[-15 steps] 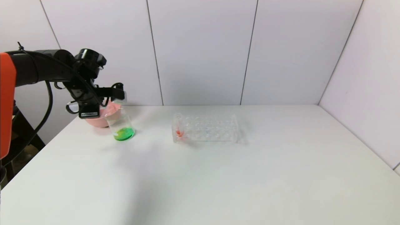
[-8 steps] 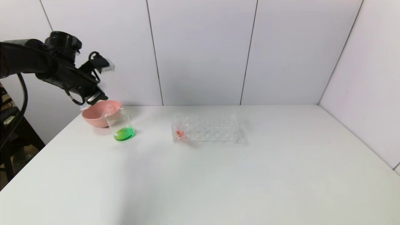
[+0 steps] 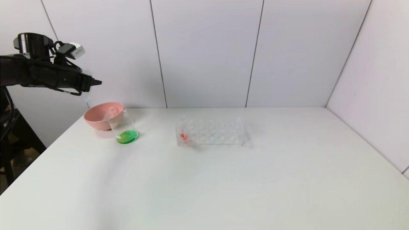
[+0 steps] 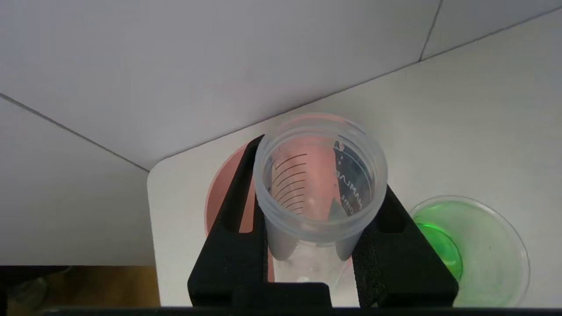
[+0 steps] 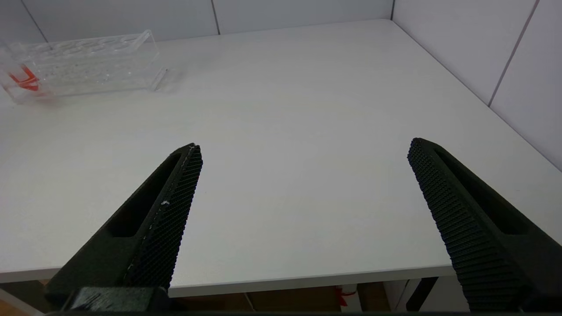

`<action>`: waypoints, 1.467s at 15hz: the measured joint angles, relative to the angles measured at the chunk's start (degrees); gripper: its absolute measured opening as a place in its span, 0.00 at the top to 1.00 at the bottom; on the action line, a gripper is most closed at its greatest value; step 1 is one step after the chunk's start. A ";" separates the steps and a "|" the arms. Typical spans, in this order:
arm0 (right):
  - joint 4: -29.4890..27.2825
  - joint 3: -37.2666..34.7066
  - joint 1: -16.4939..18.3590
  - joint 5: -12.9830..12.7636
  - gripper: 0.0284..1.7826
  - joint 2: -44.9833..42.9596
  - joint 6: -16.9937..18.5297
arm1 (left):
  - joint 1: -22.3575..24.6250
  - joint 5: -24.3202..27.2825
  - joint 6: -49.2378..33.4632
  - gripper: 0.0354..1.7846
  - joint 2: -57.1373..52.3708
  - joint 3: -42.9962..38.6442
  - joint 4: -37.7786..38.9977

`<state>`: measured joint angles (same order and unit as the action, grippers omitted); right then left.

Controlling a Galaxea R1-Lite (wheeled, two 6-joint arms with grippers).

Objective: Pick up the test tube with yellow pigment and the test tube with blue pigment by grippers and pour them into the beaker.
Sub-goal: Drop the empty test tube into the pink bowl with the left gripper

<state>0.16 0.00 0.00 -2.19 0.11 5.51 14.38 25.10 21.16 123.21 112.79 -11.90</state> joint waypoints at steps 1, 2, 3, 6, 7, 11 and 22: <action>0.00 0.00 0.00 0.00 0.04 0.00 -0.02 | 0.11 0.06 -2.58 0.72 0.55 -0.30 1.84; 0.00 0.00 0.00 0.00 0.04 0.00 -0.06 | 0.27 0.06 -4.74 0.72 1.05 -0.59 3.67; 0.00 0.00 0.00 0.00 0.04 0.00 -0.04 | 0.35 0.09 -6.18 0.72 1.49 -0.99 5.05; 0.00 0.00 0.00 0.00 0.04 0.00 -0.02 | 0.24 0.06 -11.91 0.72 2.32 -3.94 9.31; 0.00 0.00 0.00 0.00 0.04 0.00 -0.02 | 0.24 0.06 -12.41 0.72 2.36 -4.77 9.37; 0.00 0.00 0.00 0.00 0.04 0.00 -0.04 | 0.17 0.06 -13.48 0.71 2.56 -5.79 9.42; 0.00 0.00 0.00 0.00 0.04 0.00 -0.04 | 0.20 -0.02 -13.07 0.03 4.27 -2.93 9.64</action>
<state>0.16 0.00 0.00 -2.19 0.11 5.47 14.58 25.08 8.09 127.48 109.86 -2.26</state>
